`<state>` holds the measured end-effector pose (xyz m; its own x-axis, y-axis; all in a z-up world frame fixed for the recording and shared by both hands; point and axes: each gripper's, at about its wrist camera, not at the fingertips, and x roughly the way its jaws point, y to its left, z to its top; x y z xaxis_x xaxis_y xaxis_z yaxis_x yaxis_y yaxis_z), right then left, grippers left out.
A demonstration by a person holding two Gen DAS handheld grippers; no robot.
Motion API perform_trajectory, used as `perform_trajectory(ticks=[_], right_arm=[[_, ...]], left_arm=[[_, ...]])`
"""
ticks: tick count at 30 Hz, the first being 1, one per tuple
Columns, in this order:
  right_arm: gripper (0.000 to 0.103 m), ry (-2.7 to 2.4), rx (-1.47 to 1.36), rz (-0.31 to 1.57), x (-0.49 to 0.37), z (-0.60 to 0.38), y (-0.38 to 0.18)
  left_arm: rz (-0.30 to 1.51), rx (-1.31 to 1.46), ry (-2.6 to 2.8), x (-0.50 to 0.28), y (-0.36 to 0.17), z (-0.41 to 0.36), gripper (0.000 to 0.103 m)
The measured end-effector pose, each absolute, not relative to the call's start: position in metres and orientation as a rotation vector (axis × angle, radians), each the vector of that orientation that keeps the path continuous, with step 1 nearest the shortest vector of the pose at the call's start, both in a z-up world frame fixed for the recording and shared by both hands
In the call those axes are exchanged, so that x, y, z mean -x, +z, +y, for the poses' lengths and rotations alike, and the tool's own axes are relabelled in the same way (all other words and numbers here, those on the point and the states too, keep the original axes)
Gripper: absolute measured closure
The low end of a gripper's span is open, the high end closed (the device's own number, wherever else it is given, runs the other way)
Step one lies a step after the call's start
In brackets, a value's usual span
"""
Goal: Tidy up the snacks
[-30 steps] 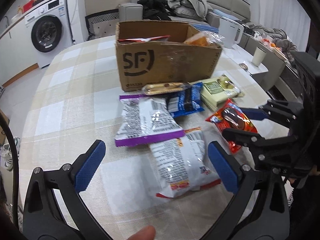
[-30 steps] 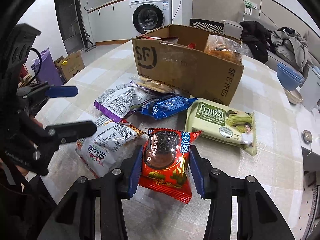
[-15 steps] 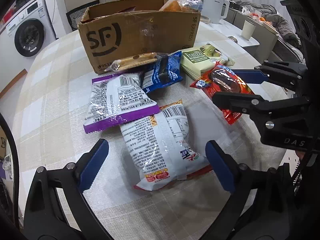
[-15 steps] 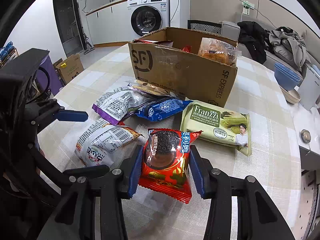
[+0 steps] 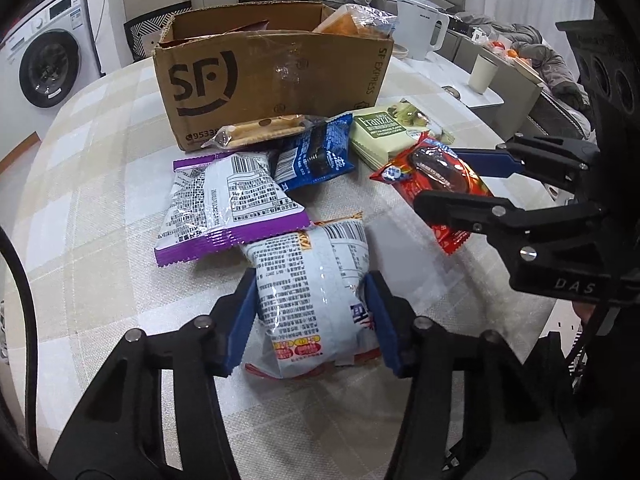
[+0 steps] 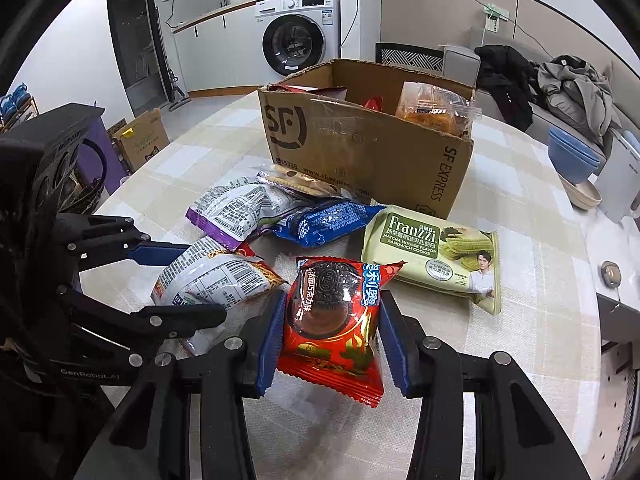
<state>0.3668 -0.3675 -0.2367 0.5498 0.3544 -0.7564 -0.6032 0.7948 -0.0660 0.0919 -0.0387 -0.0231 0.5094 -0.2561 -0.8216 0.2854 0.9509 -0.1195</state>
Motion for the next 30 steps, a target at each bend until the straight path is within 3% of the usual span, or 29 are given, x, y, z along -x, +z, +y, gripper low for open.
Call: perform_trajectory(ticks=[30], right_arm=[[0.057,0.601,0.293,0.731,-0.355,-0.383,-0.209]], left_arm=[[0.895,0.028,-0.409,-0.074,0.008,-0.036,0.055]])
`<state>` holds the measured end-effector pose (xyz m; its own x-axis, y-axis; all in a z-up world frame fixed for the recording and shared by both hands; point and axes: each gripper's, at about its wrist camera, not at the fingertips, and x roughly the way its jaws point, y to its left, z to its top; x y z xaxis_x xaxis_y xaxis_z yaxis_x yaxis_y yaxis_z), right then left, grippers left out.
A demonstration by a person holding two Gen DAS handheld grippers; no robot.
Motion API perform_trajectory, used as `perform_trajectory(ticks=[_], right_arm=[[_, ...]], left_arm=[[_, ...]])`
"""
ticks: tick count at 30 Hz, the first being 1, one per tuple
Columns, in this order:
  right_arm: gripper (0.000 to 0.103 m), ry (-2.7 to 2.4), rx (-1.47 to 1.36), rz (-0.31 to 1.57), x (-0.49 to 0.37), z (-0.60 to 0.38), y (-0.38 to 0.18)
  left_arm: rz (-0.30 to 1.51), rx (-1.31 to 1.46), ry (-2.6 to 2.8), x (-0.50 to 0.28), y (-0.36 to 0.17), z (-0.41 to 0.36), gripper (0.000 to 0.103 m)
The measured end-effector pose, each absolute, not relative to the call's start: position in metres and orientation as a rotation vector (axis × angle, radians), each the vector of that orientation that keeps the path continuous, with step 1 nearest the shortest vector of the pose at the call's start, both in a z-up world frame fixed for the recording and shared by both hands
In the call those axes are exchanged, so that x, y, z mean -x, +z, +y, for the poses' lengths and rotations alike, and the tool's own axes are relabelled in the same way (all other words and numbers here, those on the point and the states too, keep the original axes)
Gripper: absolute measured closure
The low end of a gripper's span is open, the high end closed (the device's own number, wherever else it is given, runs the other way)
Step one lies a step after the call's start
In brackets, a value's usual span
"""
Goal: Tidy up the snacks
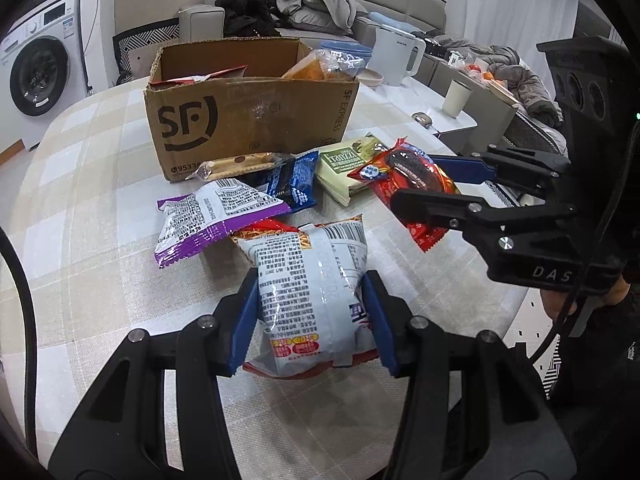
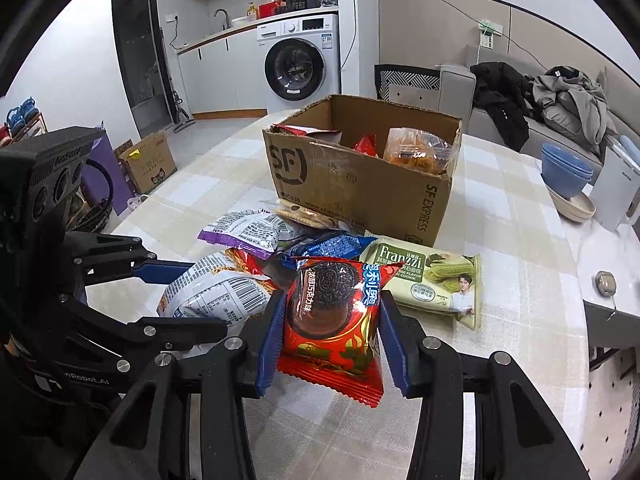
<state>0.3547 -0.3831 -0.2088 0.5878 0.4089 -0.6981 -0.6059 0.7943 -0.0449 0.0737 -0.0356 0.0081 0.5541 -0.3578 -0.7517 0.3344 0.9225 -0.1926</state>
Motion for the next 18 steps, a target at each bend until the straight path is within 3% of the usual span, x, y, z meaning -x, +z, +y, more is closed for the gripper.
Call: perform_trajectory(ticks=[18], right_arm=[[0.057,0.612,0.254,0.665,-0.347,-0.39,-0.188]], left_arm=[[0.853,0.036,-0.47,-0.05,0.031,-0.041,0.055]])
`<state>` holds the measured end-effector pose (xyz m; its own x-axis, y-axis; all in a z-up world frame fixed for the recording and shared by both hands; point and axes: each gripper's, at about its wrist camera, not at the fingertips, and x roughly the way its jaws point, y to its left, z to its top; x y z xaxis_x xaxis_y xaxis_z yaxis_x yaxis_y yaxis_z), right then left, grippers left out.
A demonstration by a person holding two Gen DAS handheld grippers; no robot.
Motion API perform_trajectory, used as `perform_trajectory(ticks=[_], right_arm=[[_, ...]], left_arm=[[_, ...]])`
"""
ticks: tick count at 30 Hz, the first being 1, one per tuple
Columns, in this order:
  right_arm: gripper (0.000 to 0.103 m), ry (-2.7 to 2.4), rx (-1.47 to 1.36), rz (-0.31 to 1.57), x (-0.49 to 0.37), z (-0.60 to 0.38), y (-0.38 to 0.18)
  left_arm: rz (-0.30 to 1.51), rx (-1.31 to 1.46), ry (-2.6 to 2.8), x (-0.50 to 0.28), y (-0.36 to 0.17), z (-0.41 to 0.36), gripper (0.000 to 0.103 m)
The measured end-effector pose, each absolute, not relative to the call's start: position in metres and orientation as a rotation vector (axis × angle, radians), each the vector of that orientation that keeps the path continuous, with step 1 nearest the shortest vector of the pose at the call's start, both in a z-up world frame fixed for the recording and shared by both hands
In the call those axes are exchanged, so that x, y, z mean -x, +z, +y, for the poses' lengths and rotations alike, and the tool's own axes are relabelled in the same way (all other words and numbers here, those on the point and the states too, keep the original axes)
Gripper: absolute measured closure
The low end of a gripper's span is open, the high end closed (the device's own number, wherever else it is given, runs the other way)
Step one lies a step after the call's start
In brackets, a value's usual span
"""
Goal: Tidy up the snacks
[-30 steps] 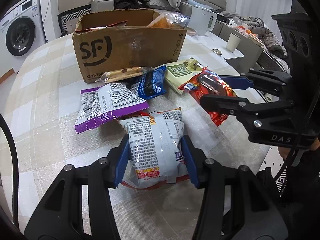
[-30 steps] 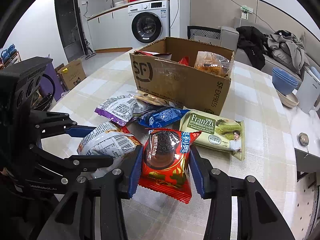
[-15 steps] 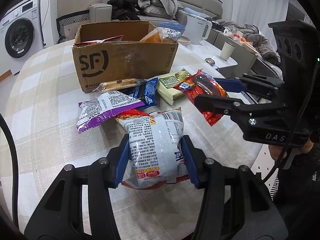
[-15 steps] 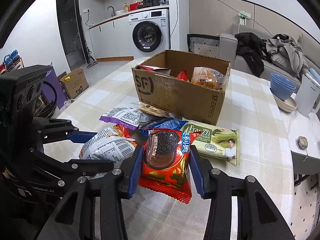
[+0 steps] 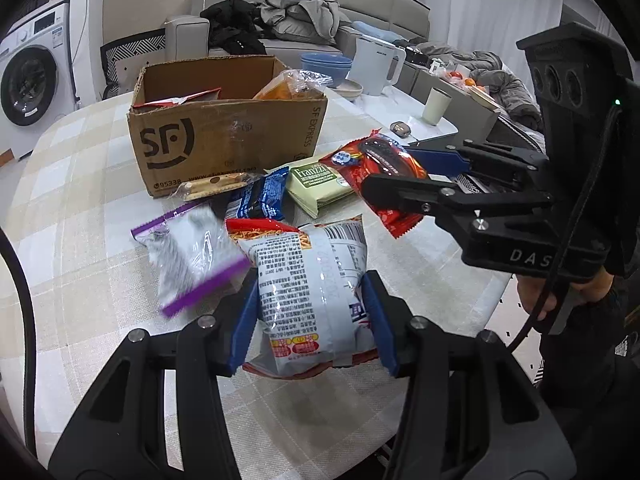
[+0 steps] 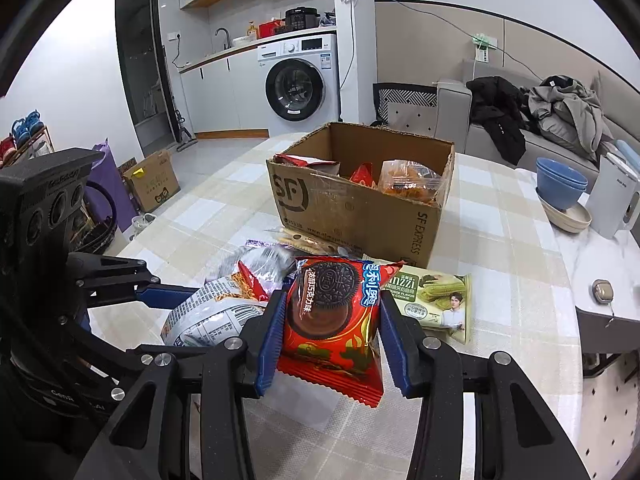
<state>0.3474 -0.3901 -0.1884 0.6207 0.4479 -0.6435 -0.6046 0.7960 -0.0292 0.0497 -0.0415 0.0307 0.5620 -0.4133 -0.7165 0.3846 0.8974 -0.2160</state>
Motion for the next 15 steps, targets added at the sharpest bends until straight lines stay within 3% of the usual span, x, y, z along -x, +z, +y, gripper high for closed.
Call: perform_trajectory(ticks=[15], right_arm=[[0.057,0.63,0.221,0.615,-0.341,-0.392,-0.179]], left_arm=[[0.772,0.055,-0.381,-0.049,0.056,-0.023,0.055]])
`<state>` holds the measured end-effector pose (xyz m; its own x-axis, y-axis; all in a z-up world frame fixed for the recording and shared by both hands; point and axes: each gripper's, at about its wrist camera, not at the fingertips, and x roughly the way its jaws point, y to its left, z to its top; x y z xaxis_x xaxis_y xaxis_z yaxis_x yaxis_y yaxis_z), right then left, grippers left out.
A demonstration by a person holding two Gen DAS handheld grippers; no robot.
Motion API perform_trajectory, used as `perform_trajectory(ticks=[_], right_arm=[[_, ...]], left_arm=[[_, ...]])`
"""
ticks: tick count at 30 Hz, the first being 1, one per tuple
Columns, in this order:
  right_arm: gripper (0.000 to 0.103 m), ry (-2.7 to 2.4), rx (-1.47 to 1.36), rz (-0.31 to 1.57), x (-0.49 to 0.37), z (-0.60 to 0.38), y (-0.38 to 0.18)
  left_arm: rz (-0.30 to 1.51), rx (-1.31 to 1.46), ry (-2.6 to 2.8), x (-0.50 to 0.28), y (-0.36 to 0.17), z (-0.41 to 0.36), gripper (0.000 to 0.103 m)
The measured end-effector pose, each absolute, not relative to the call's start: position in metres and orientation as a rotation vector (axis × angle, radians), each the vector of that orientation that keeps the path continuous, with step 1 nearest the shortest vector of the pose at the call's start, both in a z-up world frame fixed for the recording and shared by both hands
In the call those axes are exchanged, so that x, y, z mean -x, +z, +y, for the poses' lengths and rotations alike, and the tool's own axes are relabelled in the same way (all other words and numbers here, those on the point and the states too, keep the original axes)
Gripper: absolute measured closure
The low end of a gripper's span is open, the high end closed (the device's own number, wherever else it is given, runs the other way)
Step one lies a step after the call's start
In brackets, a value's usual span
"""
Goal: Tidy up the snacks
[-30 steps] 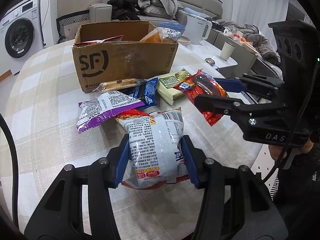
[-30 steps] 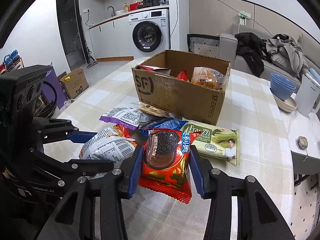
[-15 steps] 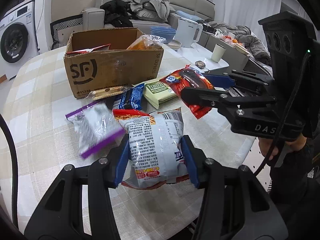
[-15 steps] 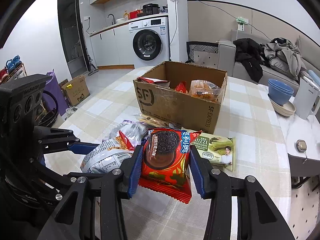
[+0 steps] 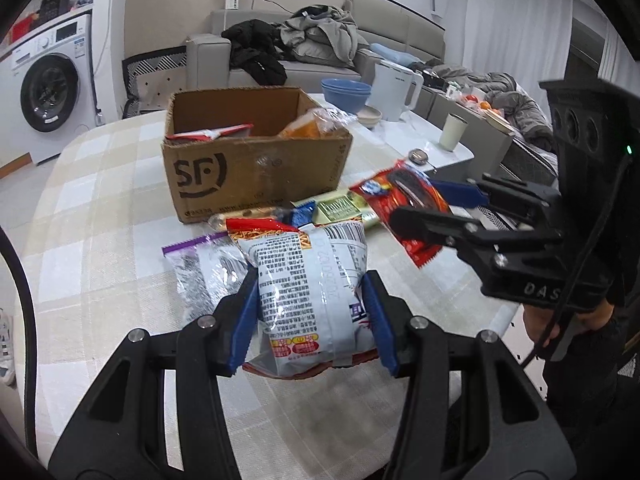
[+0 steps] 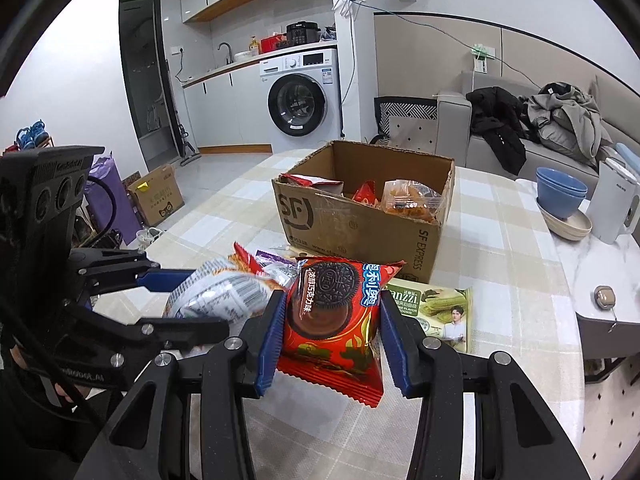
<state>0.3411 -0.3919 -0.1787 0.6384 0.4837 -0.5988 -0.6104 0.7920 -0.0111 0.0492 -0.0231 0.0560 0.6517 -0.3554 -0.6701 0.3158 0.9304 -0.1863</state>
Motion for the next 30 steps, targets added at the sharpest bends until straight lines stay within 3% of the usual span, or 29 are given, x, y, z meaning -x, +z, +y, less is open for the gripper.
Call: perform_trajectory(ticks=[30], right_arm=[[0.057,0.586,0.045,0.503,-0.37,-0.401,-0.133]], left_arm=[[0.665,0.144,-0.168,-0.123,0.1,0.021,0.055]])
